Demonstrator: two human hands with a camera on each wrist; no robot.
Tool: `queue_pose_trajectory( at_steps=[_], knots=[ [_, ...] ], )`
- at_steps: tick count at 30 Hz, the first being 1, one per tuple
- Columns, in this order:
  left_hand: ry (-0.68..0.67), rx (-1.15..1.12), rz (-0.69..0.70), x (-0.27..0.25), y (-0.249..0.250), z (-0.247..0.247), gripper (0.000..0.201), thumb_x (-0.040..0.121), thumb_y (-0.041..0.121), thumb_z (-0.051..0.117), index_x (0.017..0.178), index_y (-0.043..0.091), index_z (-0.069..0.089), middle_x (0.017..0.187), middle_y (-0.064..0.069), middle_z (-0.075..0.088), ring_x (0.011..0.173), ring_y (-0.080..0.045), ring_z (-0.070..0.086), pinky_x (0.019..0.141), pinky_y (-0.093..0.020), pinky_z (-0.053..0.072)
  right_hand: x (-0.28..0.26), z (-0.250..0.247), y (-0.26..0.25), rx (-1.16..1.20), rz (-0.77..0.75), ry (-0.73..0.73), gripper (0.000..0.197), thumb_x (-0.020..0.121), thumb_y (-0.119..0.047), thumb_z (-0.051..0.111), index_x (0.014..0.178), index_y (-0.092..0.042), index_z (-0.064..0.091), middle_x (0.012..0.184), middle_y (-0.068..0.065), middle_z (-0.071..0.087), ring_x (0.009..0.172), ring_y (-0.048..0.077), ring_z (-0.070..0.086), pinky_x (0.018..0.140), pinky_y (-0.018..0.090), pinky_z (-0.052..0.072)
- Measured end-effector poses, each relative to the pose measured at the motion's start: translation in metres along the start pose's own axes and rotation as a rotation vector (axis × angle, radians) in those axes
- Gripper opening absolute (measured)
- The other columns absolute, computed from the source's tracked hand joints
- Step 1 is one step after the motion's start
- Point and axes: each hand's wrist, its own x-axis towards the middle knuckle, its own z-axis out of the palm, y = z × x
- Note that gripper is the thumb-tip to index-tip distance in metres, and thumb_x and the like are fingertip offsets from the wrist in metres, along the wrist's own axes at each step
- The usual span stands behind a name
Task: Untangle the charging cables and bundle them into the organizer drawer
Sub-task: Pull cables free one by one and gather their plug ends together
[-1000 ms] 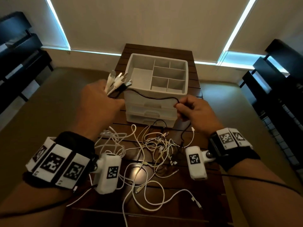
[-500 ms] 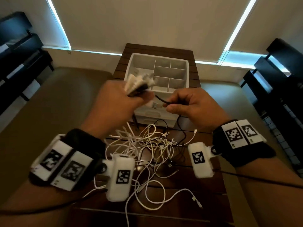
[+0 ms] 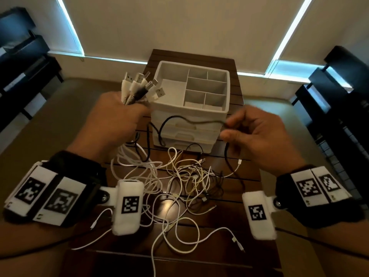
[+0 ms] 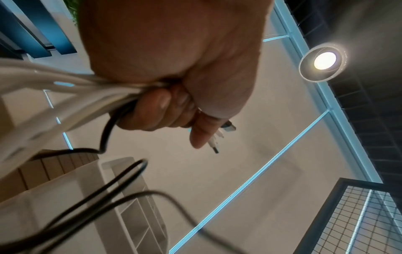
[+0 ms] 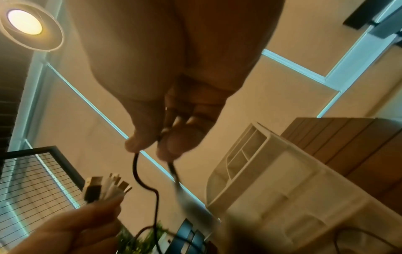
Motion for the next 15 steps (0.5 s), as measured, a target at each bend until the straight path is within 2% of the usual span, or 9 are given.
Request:
queue_pose_trajectory(
  at_steps=[3,6,8,9,10,11,12,14,15],
  knots=[
    [0.018,-0.033,0.003,0.004,0.003,-0.005,0.031,0.063,0.055,0.071,0.054,0.027,0.061,0.043,0.009,0.033,0.049,-0.018,0.025,0.053,-0.031,0.023,-0.015,0.013,0.007,0.100,0.193,-0.227,0.007,0.083,-0.007,0.065,0.084,-0.008,0.058,0.066,0.008,0.067,0.050,0.019,0.062,0.045,0.028,0.052],
    [0.012,-0.046,-0.045,0.010,0.002,-0.013,0.037,0.063,0.059,0.071,0.058,0.024,0.060,0.043,0.008,0.031,0.047,-0.017,0.023,0.052,-0.028,0.022,-0.041,0.040,0.033,0.146,0.559,-0.485,0.007,0.087,-0.008,0.064,0.088,-0.005,0.058,0.067,0.009,0.065,0.053,0.023,0.063,0.048,0.029,0.052],
    [-0.031,-0.035,-0.107,0.012,-0.002,-0.014,0.037,0.076,0.049,0.072,0.061,0.020,0.054,0.044,0.008,0.031,0.042,-0.014,0.024,0.045,-0.023,0.024,-0.057,0.057,0.057,-0.165,0.643,-0.782,0.007,0.092,-0.012,0.061,0.095,-0.006,0.061,0.078,0.009,0.067,0.071,0.028,0.069,0.063,0.034,0.056],
    [-0.058,-0.026,-0.142,0.012,-0.004,-0.013,0.036,0.083,0.043,0.070,0.063,0.020,0.052,0.045,0.007,0.031,0.040,-0.012,0.025,0.042,-0.023,0.024,-0.063,0.062,0.071,-0.384,0.608,-0.924,0.011,0.093,-0.014,0.059,0.099,-0.007,0.064,0.086,0.007,0.069,0.082,0.027,0.070,0.072,0.035,0.057],
    [-0.094,-0.011,-0.171,0.011,-0.006,-0.011,0.034,0.087,0.039,0.068,0.065,0.020,0.052,0.046,0.006,0.032,0.039,-0.011,0.025,0.041,-0.023,0.024,-0.065,0.065,0.086,-0.583,0.540,-1.006,0.014,0.092,-0.015,0.059,0.103,-0.009,0.066,0.095,0.006,0.070,0.090,0.023,0.068,0.078,0.035,0.055],
    [-0.136,0.010,-0.198,0.008,-0.008,-0.009,0.031,0.088,0.037,0.067,0.068,0.019,0.052,0.048,0.004,0.032,0.039,-0.011,0.026,0.041,-0.023,0.024,-0.065,0.065,0.102,-0.727,0.488,-1.002,0.017,0.090,-0.016,0.060,0.104,-0.011,0.068,0.103,0.006,0.069,0.096,0.021,0.065,0.083,0.034,0.053],
    [-0.177,0.032,-0.219,0.006,-0.011,-0.007,0.029,0.088,0.037,0.066,0.072,0.017,0.053,0.049,0.003,0.032,0.039,-0.011,0.027,0.042,-0.023,0.024,-0.062,0.063,0.115,-0.799,0.477,-0.918,0.017,0.089,-0.017,0.061,0.103,-0.012,0.068,0.107,0.005,0.068,0.099,0.019,0.063,0.085,0.032,0.052],
    [-0.235,0.058,-0.263,0.001,-0.016,-0.003,0.026,0.089,0.036,0.066,0.078,0.016,0.054,0.052,0.002,0.031,0.039,-0.010,0.027,0.041,-0.023,0.024,-0.052,0.056,0.136,-0.855,0.497,-0.665,0.014,0.087,-0.017,0.061,0.099,-0.016,0.068,0.106,0.003,0.067,0.098,0.018,0.063,0.085,0.030,0.053],
    [-0.258,0.063,-0.288,0.000,-0.019,-0.001,0.027,0.089,0.036,0.066,0.076,0.016,0.053,0.051,0.003,0.031,0.038,-0.009,0.028,0.041,-0.023,0.024,-0.047,0.054,0.144,-0.853,0.496,-0.558,0.013,0.086,-0.015,0.061,0.098,-0.016,0.067,0.106,0.003,0.067,0.098,0.019,0.064,0.084,0.029,0.052]
  ],
)
